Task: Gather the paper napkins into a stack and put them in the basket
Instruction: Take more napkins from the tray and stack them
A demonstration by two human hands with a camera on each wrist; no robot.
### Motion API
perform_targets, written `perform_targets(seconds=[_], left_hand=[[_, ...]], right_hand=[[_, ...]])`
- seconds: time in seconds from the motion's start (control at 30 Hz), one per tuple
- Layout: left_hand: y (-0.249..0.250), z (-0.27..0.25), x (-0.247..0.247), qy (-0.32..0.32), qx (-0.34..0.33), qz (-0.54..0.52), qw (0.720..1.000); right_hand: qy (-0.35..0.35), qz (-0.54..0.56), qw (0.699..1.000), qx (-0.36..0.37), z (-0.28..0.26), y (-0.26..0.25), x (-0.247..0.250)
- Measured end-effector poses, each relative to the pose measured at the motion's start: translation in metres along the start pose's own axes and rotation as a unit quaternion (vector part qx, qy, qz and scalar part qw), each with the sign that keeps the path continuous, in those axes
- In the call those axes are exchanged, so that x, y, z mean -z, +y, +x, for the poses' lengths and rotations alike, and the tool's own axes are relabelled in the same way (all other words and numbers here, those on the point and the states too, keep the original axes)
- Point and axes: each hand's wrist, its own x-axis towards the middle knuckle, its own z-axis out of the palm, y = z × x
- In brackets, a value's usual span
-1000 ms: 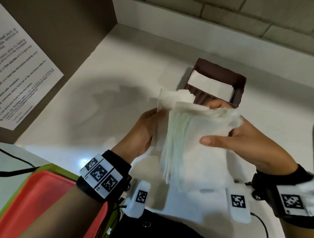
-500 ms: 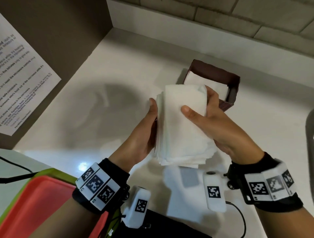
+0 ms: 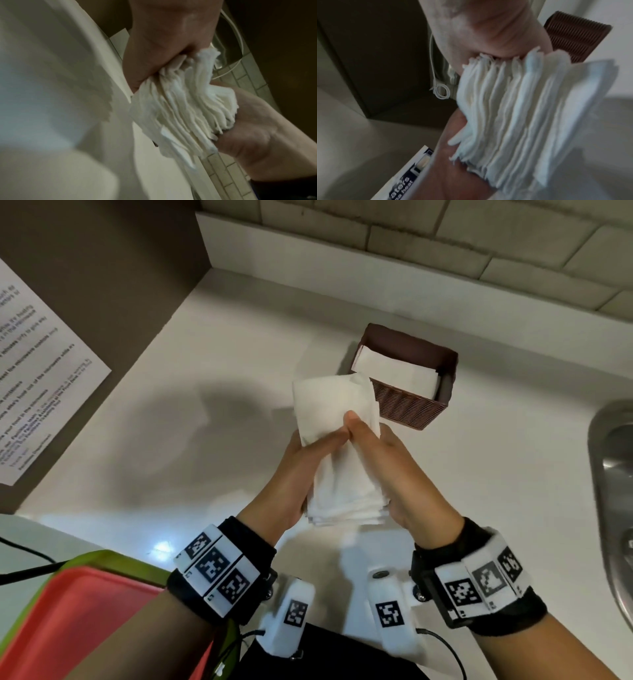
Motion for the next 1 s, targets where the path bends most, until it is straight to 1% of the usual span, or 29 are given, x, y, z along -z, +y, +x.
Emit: perform_targets(seconds=[0.03,0.13,0.17,0.23,0.3,0.4,0.47,0.57,0.63,0.7,0.83,1.0], left_hand=[[0.001,0.000,-0.001,0.002,-0.002,0.001,1.000],[0.007,0.000,0.001,-0.010,-0.016,0.006,1.000],[0.007,0.001,0.001,-0.008,-0.021,0.007,1.000],[0.005,0.004,0.000,-0.001,-0.021,0.016,1.000],[0.004,0.005,-0.001,-0.009,-0.013,0.034,0.999],[0.007,0.003,-0.001,-0.012,-0.013,0.069,0.997],[0.007,0.002,0.000,-0.001,-0.046,0.114,0.992],[0.001,-0.001,0.000,-0.006,-0.134,0.203,0.970],[-0.007,0.000,0.004,-0.017,-0.170,0.213,0.962],[-0.016,0.000,0.008,-0.016,-0.190,0.214,0.958],[-0.035,0.001,0.015,-0.020,-0.195,0.213,0.957],[-0.044,0.005,0.017,-0.001,-0.224,0.220,0.950]], right_hand=[[-0.005,0.003,1.000,0.003,-0.002,-0.001,0.001],[-0.054,-0.003,0.999,0.002,-0.003,-0.004,0.013],[-0.058,-0.016,0.998,0.005,-0.003,-0.005,0.014],[-0.039,-0.033,0.999,0.002,-0.002,-0.006,0.013],[-0.027,-0.038,0.999,0.012,-0.002,-0.005,0.013],[-0.058,-0.018,0.997,0.042,-0.009,-0.005,0.019],[-0.090,-0.013,0.993,0.080,-0.014,-0.003,0.026],[-0.104,-0.027,0.984,0.141,-0.015,0.005,0.034],[-0.106,-0.032,0.979,0.169,-0.014,0.015,0.038],[-0.103,-0.036,0.978,0.179,-0.013,0.025,0.038],[-0.090,-0.059,0.980,0.167,-0.006,0.049,0.035],[-0.052,-0.054,0.980,0.182,-0.003,0.059,0.028]])
